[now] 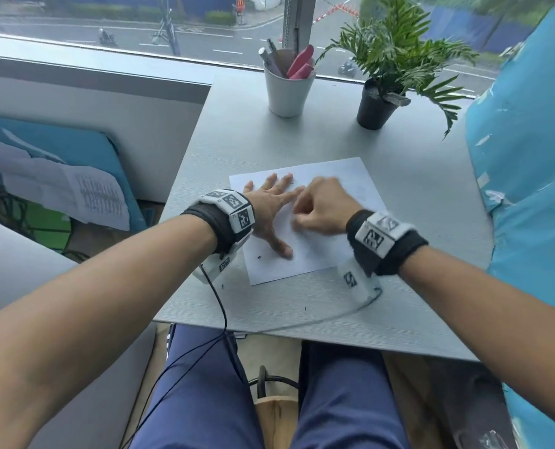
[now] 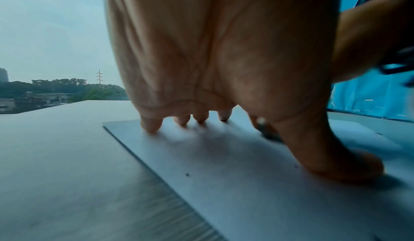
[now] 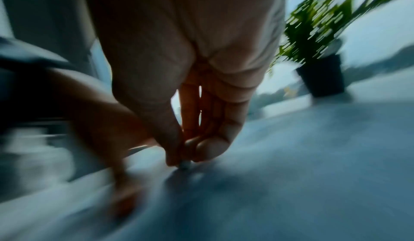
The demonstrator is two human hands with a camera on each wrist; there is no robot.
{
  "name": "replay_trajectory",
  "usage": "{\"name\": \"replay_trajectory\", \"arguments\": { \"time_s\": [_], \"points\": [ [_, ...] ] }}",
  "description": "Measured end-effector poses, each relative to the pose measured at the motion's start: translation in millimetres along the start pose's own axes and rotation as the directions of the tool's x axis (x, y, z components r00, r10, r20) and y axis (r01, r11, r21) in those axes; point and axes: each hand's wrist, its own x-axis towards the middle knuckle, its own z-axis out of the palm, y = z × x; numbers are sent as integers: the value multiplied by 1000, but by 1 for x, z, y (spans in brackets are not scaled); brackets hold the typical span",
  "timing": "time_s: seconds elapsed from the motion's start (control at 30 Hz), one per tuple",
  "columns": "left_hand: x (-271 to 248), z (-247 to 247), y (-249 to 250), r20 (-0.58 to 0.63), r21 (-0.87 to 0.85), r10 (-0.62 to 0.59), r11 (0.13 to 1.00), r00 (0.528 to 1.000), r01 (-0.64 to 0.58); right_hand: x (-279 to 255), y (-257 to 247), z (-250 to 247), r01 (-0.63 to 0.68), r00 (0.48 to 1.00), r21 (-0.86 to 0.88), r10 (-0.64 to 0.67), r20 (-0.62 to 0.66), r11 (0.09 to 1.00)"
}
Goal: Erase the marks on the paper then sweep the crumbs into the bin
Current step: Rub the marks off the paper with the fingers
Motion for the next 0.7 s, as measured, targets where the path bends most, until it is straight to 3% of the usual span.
{"name": "replay_trajectory", "arguments": {
  "time_s": [0.07, 0.1, 0.2, 0.27, 0.43, 0.6, 0.67, 0.7],
  "points": [
    [1, -2, 1, 15, 17, -13, 1000, 1000, 13, -14, -10, 10, 54, 992, 28, -57, 109, 998],
    [1, -3, 3, 23, 16, -17, 1000, 1000, 17, -10, -5, 6, 45, 994, 33, -48, 97, 998],
    [0, -4, 3, 21, 9, -26, 1000, 999, 25, 20, 27, -24, -104, 993, -5, 103, -62, 995],
    [0, -5, 5, 22, 16, -38, 999, 999, 38, 26, 33, -27, -136, 984, -32, 131, -119, 990],
    [4, -9, 12, 57, 42, -82, 996, 995, 79, -15, -13, 16, 39, 991, -2, -38, 129, 999],
    [3, -10, 9, 57, 37, -71, 997, 996, 69, 27, 29, -31, -182, 978, -55, 175, -116, 982],
    [3, -10, 10, 57, 41, -82, 996, 995, 80, 24, 24, -21, -163, 978, -71, 151, -147, 984],
    [4, -10, 11, 60, 40, -85, 996, 995, 83, 14, 13, -10, -117, 989, -72, 109, -100, 991]
  ]
}}
